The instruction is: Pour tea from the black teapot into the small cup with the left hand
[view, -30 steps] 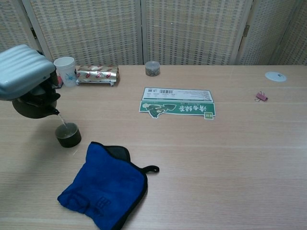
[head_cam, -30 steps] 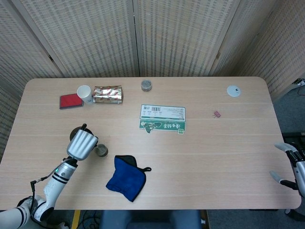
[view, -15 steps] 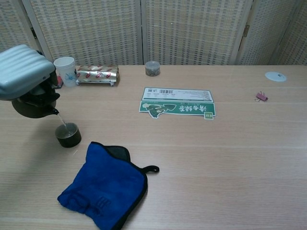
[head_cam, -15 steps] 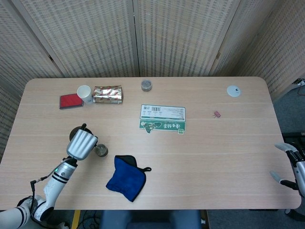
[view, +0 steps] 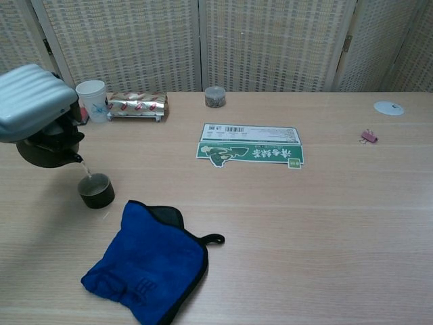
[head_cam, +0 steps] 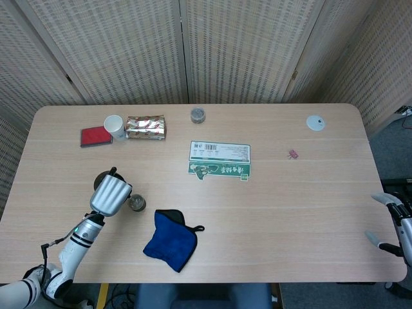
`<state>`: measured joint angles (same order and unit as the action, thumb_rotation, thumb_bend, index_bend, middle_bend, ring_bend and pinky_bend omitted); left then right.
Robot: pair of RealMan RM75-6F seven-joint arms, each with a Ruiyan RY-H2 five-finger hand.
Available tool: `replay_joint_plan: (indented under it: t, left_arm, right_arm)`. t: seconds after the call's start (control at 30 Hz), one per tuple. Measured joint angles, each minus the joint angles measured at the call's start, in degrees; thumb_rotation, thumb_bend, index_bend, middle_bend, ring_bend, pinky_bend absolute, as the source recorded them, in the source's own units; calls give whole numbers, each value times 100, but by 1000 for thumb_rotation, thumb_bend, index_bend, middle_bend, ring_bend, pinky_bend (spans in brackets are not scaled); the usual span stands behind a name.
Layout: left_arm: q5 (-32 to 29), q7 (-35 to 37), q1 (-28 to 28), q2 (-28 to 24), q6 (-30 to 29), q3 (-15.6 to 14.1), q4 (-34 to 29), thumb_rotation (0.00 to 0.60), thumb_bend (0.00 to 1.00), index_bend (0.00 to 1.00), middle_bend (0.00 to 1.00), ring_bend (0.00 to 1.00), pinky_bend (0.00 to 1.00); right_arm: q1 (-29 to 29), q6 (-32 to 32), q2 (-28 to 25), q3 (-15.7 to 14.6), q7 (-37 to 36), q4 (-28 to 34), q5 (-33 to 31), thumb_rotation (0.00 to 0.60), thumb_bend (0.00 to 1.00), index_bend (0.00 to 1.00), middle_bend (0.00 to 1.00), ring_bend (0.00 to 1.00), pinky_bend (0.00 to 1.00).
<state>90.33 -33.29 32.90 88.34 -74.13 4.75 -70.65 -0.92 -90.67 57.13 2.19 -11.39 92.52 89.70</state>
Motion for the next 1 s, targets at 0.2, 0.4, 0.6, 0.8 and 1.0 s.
replay_joint_plan:
  t: [0.2, 0.4, 0.6, 0.8, 1.0]
  left_arm:
    - [0, 9, 0, 17, -3, 3, 15, 600, 395, 1000, 1000, 929, 446]
    - [-2, 88, -7, 30, -29, 15, 11, 600, 396, 1000, 1000, 929, 447]
    - [-52, 299, -13, 32, -20, 43, -17, 598, 395, 1000, 1000, 929, 450]
    - [-267, 691, -37, 1, 49, 138, -172, 598, 395, 1000, 1000, 929, 450]
    - [-674, 1299, -85, -82, 189, 325, -487, 598, 395, 1000, 1000, 929, 452]
  right_arm:
    - [-8, -8, 1, -2, 1, -2, 0, 600, 116, 238, 238, 152, 177]
    - [-6, -14, -3, 6, 6, 5, 2, 600, 116, 238, 238, 152, 177]
    - [-5, -22, -5, 14, 2, 9, 1, 600, 115, 238, 238, 152, 177]
    - [-6, -23, -7, 24, 7, 11, -18, 600, 116, 238, 238, 152, 177]
    - [2, -14, 2, 30, 12, 9, -18, 600, 116, 238, 238, 152, 177]
